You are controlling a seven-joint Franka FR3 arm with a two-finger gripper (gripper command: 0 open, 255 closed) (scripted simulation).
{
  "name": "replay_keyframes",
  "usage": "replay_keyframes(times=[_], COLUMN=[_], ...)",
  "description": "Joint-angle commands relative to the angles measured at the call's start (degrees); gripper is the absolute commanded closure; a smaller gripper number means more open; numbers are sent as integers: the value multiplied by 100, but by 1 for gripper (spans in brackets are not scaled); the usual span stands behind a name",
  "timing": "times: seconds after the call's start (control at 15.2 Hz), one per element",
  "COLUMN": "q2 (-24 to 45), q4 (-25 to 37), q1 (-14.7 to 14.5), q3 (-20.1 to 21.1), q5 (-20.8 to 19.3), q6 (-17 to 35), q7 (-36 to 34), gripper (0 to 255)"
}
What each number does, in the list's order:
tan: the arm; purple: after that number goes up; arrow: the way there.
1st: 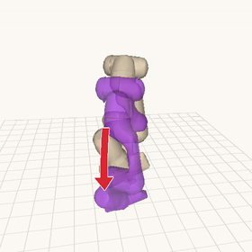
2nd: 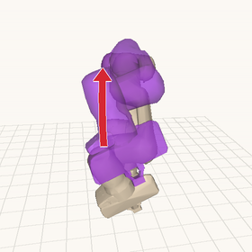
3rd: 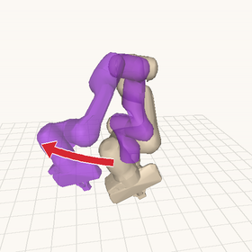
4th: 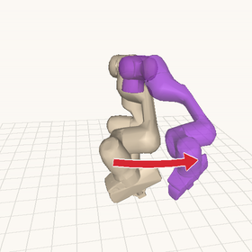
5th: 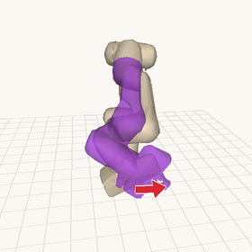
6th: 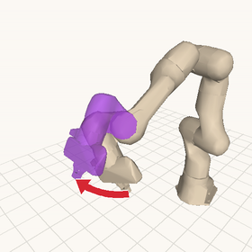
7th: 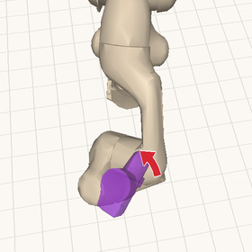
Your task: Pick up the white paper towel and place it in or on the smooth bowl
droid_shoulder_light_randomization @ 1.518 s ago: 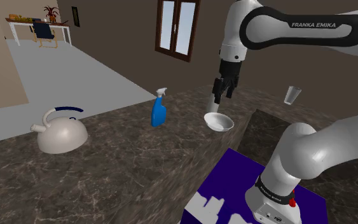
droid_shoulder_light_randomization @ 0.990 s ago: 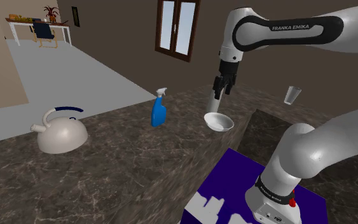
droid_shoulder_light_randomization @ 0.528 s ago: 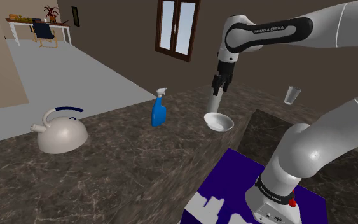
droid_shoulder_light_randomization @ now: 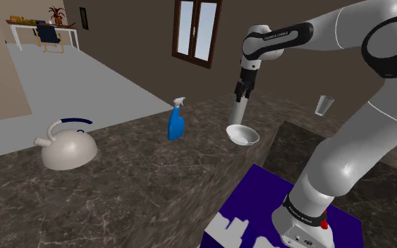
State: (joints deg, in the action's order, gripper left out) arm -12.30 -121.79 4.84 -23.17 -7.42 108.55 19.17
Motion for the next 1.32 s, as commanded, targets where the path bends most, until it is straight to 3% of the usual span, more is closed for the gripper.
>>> replay_keyframes(times=[0.0, 0.53, 1.06, 1.12, 1.25], q2=[446, 2263, 4305, 4455, 4467], q4=[379, 2049, 4530, 4746, 4609], q1=[40, 480, 1492, 1582, 1570], q3=[-186, -616, -523, -497, -485], q5=[153, 1079, 2055, 2106, 2115], q6=[74, 95, -511, -579, -433], q7=[331, 1591, 2485, 2518, 2530], gripper=[0, 0, 0, 0, 0])
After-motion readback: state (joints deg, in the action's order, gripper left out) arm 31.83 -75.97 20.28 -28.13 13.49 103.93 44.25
